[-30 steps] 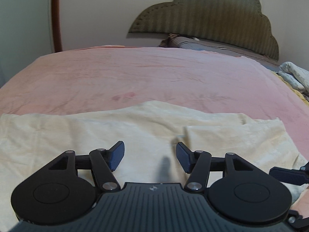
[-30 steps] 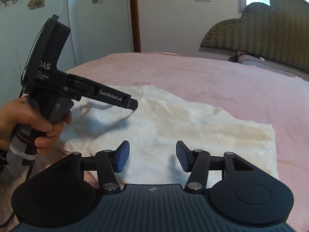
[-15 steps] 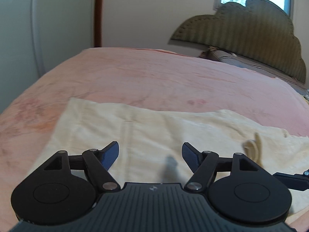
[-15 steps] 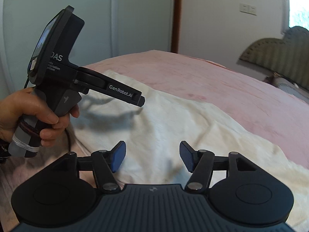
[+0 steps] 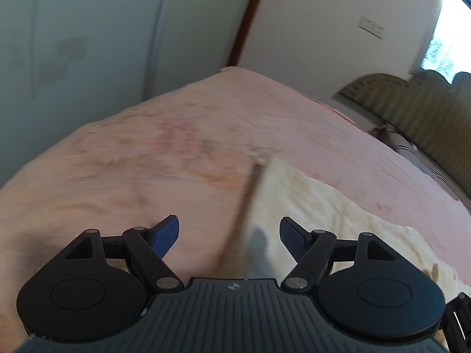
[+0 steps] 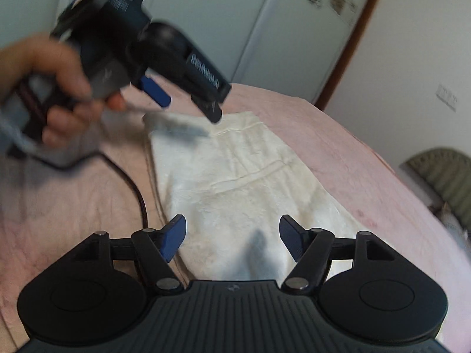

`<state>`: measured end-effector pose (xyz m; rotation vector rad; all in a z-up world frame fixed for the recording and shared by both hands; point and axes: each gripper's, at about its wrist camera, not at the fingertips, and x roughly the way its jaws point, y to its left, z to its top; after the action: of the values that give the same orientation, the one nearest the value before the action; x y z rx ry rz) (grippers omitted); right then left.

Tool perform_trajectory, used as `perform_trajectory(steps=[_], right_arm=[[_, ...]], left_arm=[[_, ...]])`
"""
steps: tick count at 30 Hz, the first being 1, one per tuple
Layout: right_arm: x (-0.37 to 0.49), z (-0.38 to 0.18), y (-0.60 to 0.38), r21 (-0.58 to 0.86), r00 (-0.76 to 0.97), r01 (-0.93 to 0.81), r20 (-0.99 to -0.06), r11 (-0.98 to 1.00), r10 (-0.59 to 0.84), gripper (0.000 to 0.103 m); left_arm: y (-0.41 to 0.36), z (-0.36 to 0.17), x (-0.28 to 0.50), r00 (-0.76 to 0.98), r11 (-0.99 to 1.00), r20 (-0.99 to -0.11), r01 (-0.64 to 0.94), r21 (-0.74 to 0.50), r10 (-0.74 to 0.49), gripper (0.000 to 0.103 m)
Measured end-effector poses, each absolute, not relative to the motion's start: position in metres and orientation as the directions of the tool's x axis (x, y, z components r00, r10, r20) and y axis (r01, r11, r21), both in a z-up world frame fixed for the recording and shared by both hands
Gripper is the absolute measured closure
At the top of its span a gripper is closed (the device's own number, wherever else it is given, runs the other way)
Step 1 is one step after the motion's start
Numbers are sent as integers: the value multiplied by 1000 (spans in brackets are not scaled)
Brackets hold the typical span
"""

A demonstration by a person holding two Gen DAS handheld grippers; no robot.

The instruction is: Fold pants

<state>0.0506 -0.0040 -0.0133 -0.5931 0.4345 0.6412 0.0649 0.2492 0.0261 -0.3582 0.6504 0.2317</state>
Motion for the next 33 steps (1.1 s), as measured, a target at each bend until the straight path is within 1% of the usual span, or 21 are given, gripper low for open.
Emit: perform_trajectory(steps=[2, 4, 6, 9, 11, 13, 15, 16, 17, 19, 21, 22, 23, 24, 25, 28, 30, 33], right_arm=[[47, -17, 4, -428, 732, -663, -541, 614, 414, 33], [41, -17, 8, -437, 725, -674, -548, 596, 418, 33], [38, -15, 8, -421, 701, -701, -555, 576, 447, 33], [34, -18, 24, -473, 708, -701, -547, 534, 446, 33], [35, -29, 40, -543, 731, -681, -541, 491, 417, 33], [31, -39, 56, -613, 772, -636, -500, 469, 393, 33], [33, -43, 70, -650, 810, -586, -453, 483, 373, 32], [36, -45, 77, -663, 823, -567, -431, 488, 370, 29], [39, -48, 83, -676, 835, -547, -404, 493, 373, 27], [49, -53, 94, -687, 844, -529, -369, 498, 389, 27], [57, -53, 99, -666, 835, -543, -366, 511, 410, 28], [62, -50, 99, -644, 824, -562, -374, 519, 426, 37], [66, -48, 99, -614, 804, -591, -396, 524, 443, 50], [70, -44, 98, -568, 779, -626, -431, 533, 456, 78], [73, -41, 96, -527, 761, -649, -448, 549, 469, 81], [72, -32, 87, -488, 756, -654, -436, 577, 489, 88], [72, -19, 77, -431, 751, -660, -420, 616, 510, 90], [72, -4, 62, -369, 741, -669, -400, 646, 539, 93]], left_arm=[[262, 33, 54, 769, 910, -614, -367, -195, 178, 25], [274, 38, 46, 754, 897, -603, -421, -137, 262, 21], [284, 41, 42, 747, 888, -608, -436, -143, 269, 18], [286, 40, 45, 751, 902, -640, -376, -214, 162, 17], [281, 35, 50, 754, 906, -655, -304, -296, 39, 17], [277, 29, 54, 741, 893, -666, -238, -383, -88, 17], [278, 22, 57, 724, 865, -671, -225, -448, -160, 17], [280, 18, 59, 717, 847, -672, -228, -480, -187, 16], [282, 14, 59, 709, 824, -669, -231, -518, -222, 15], [288, 9, 62, 705, 782, -653, -231, -579, -276, 8], [293, 6, 67, 705, 734, -628, -227, -641, -330, 4], [295, 5, 71, 704, 709, -610, -215, -671, -364, 3], [296, 2, 77, 698, 689, -596, -202, -696, -397, 3], [298, 0, 83, 689, 665, -584, -197, -720, -429, 3], [299, -2, 89, 684, 636, -566, -190, -748, -460, 3], [296, -14, 110, 663, 534, -499, -173, -828, -558, 3], [291, -20, 120, 677, 498, -470, -174, -850, -566, 3], [278, -18, 133, 683, 532, -481, -158, -832, -549, 3]])
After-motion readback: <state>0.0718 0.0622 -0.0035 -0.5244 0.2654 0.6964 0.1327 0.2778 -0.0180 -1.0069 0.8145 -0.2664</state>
